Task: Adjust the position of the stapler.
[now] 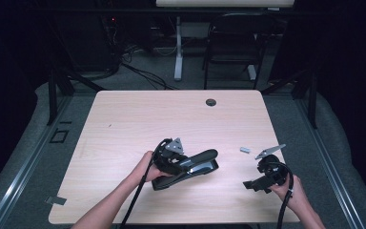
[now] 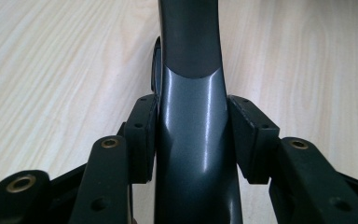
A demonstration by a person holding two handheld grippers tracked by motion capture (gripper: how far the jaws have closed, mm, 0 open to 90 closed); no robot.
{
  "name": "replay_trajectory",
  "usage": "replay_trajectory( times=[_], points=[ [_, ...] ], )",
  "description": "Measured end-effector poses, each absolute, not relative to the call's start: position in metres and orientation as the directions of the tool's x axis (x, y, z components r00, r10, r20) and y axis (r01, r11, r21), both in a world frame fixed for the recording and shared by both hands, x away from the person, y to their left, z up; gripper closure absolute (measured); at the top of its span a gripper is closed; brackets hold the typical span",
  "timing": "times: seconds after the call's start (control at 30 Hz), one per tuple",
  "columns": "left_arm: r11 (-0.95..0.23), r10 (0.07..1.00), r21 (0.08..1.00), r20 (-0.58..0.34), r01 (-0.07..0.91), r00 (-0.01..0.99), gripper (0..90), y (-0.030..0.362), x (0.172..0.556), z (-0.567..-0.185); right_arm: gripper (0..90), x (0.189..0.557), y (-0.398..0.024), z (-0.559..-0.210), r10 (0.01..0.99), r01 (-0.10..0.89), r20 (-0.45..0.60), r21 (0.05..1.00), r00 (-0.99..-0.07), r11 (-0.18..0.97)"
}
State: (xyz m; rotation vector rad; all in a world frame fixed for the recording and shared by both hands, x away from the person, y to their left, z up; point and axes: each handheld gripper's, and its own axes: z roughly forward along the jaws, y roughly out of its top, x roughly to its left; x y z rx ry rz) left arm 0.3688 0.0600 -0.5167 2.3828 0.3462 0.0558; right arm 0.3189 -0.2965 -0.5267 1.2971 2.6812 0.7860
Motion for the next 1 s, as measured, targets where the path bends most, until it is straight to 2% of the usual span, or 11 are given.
replay_trajectory(
  times=[0.4, 1.0],
  points=[
    [-0.714, 0.231, 0.668, -0.057, 0.209, 0.971, 55.7, 0.0575, 0.3665, -0.5168, 6.0, 0.3184, -0.297, -0.5232, 0.767, 0.714, 0.126, 0.486, -0.629, 0.505],
    [-0.725, 0.162, 0.67, -0.062, 0.161, 0.985, 55.5, 0.0506, 0.3661, -0.5172, 13.8, 0.3165, -0.2917, -0.5237, 0.766, 0.703, 0.095, 0.483, -0.635, 0.522]
  ],
)
